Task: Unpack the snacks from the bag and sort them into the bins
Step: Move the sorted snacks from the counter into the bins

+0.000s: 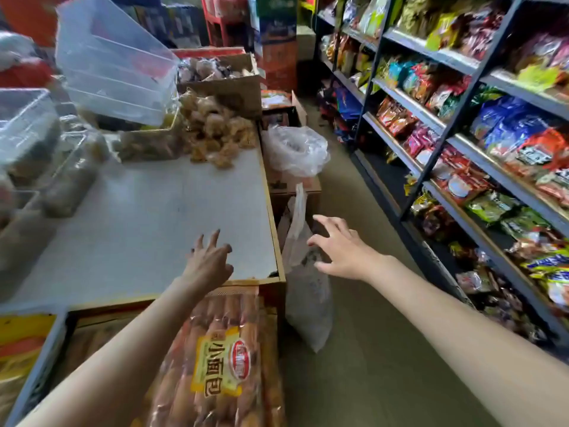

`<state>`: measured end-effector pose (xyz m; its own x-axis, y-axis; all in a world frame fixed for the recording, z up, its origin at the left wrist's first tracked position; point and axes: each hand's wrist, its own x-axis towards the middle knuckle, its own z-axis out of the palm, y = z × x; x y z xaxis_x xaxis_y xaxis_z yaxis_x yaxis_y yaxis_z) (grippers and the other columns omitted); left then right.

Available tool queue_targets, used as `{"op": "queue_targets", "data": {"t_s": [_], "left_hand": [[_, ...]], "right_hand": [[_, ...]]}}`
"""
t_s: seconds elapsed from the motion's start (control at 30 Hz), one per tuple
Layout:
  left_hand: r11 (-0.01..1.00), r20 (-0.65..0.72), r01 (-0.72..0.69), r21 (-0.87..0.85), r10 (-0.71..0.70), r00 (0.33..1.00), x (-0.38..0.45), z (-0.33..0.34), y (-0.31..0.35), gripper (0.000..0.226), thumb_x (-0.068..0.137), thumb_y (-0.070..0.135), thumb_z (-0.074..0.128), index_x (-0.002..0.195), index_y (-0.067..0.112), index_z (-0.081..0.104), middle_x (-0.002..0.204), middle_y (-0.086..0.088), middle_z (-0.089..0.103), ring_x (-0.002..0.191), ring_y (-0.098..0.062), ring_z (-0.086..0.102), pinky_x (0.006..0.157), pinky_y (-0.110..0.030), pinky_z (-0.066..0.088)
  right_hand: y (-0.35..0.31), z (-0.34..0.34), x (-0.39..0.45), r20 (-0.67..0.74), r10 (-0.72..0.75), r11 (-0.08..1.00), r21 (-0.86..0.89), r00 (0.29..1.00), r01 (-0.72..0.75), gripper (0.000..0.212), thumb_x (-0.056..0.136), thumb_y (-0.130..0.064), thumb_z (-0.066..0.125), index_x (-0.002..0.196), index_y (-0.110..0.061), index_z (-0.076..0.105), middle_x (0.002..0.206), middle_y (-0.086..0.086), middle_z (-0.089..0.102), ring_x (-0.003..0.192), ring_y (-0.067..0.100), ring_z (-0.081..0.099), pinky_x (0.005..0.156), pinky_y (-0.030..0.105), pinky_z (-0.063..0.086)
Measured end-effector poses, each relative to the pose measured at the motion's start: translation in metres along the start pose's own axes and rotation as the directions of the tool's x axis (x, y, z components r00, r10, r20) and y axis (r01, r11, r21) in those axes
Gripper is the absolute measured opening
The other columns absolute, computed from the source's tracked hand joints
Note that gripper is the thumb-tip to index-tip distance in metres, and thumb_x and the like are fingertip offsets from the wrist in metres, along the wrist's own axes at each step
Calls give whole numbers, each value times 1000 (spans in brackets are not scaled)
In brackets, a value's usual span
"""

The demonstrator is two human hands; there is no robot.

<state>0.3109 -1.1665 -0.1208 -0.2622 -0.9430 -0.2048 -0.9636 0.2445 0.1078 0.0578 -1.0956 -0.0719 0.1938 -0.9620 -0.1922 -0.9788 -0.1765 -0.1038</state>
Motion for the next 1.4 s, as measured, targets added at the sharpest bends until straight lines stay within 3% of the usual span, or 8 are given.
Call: {"op": "queue_targets", "data": {"t_s": [0.13,0.3,0.5,0.7,0.97,1.07,1.27,1.4], "left_hand": [[997,-25,79,17,-79,997,29,-14,28,45,92,20,48,137,17,43,158,-8,3,143,-38,4,113,-51,19],[981,-31,193,-9,-193,981,73,-10,28,45,92,20,49,136,17,44,158,-9,5,143,-39,6,111,-50,22],[889,16,435,-141,-438,899,174,-4,22,45,91,19,47,136,19,44,157,-9,8,142,-35,9,111,-46,22],[907,23,415,-75,-415,910,256,-29,38,45,90,17,44,135,19,44,158,-7,4,143,-35,7,110,-47,24],[832,-118,487,-267,-530,840,354,-43,33,52,89,16,47,140,15,35,156,-9,11,141,-31,15,111,-42,25],[755,-73,570,-324,-620,781,388,-28,30,55,90,17,48,143,14,31,156,-9,11,141,-31,15,111,-41,25],[527,113,794,-304,-808,579,442,-12,29,59,92,26,46,146,20,24,157,-7,8,141,-33,16,110,-43,29],[486,149,829,-276,-831,536,486,-15,23,60,92,27,45,147,27,20,158,-5,1,142,-32,12,111,-44,29]], "right_hand": [[56,-14,28,-2,-14,999,33,1000,14,45,91,-32,54,132,-17,45,157,6,-1,143,32,-2,112,52,22],[84,-10,91,108,-89,996,14,990,88,46,90,-30,54,132,-14,43,157,9,-3,143,34,-2,112,54,19],[120,-25,211,145,-207,975,-53,967,217,49,91,-27,54,137,-17,40,156,8,-5,143,34,-5,113,55,14],[162,-67,319,113,-223,973,-28,968,228,53,91,-29,55,139,-16,36,155,8,-4,142,34,-3,112,54,17],[194,-93,469,148,-266,961,-31,952,274,58,91,-35,55,142,-21,32,156,8,-7,142,38,-4,111,55,19],[205,-88,532,214,-320,940,-48,923,337,63,91,-37,55,145,-26,26,156,6,-10,142,39,-3,110,56,20],[197,-69,661,330,-511,837,-19,794,547,69,89,-40,57,147,-34,18,156,7,-11,140,42,-2,108,58,25],[192,-57,721,347,-572,804,62,743,591,82,87,-38,62,147,-43,6,155,5,-21,140,46,-7,108,59,23]]}}
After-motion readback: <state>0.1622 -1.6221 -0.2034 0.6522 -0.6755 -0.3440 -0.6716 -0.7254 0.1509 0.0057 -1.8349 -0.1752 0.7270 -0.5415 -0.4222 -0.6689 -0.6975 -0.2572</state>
